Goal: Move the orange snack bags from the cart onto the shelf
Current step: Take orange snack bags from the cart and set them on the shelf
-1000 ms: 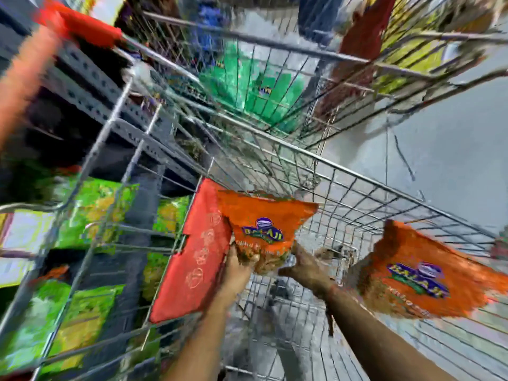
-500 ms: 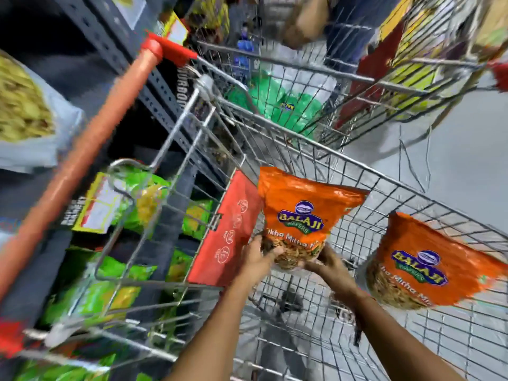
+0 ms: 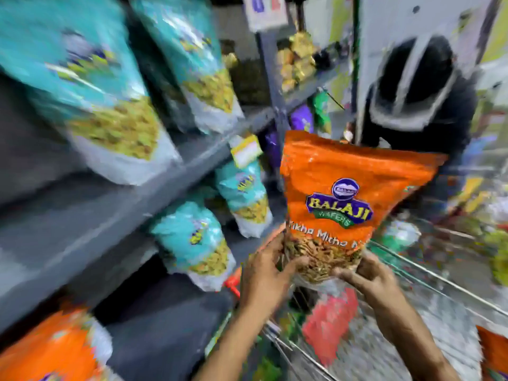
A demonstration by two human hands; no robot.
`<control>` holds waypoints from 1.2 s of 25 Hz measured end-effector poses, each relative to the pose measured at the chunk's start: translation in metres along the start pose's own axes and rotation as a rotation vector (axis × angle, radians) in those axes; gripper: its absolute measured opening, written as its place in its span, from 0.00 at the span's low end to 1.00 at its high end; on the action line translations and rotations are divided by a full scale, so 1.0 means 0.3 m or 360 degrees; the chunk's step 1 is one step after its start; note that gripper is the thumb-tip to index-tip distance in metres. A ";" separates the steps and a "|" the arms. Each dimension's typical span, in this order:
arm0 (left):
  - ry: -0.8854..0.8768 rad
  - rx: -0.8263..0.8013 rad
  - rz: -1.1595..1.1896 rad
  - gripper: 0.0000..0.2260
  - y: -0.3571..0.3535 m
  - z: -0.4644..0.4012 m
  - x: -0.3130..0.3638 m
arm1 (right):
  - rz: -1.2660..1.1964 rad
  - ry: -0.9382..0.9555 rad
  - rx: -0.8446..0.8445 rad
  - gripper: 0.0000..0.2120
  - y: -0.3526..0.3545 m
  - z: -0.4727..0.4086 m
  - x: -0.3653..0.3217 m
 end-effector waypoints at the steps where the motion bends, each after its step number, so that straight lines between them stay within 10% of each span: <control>1: -0.0025 0.0217 -0.0105 0.26 0.170 0.032 0.032 | -0.0003 0.0097 -0.0114 0.20 -0.133 -0.011 -0.084; 11: 0.0187 0.1463 -0.0562 0.24 1.286 0.622 0.043 | -0.0341 0.0397 -0.1210 0.16 -1.260 0.169 -0.450; 30: 0.0993 0.1625 -0.0841 0.33 1.605 0.950 -0.392 | -0.0161 -0.0290 -0.2015 0.19 -2.028 0.273 -0.145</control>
Point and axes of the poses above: each hand's wrist, its own z-axis away from the middle knuckle, its own y-axis out of the back of the hand, x = y × z, the point moved 3 cm from there along -z, towards the middle knuckle, and after that the axes turned 13 degrees about -z, right-handed, at the moved point
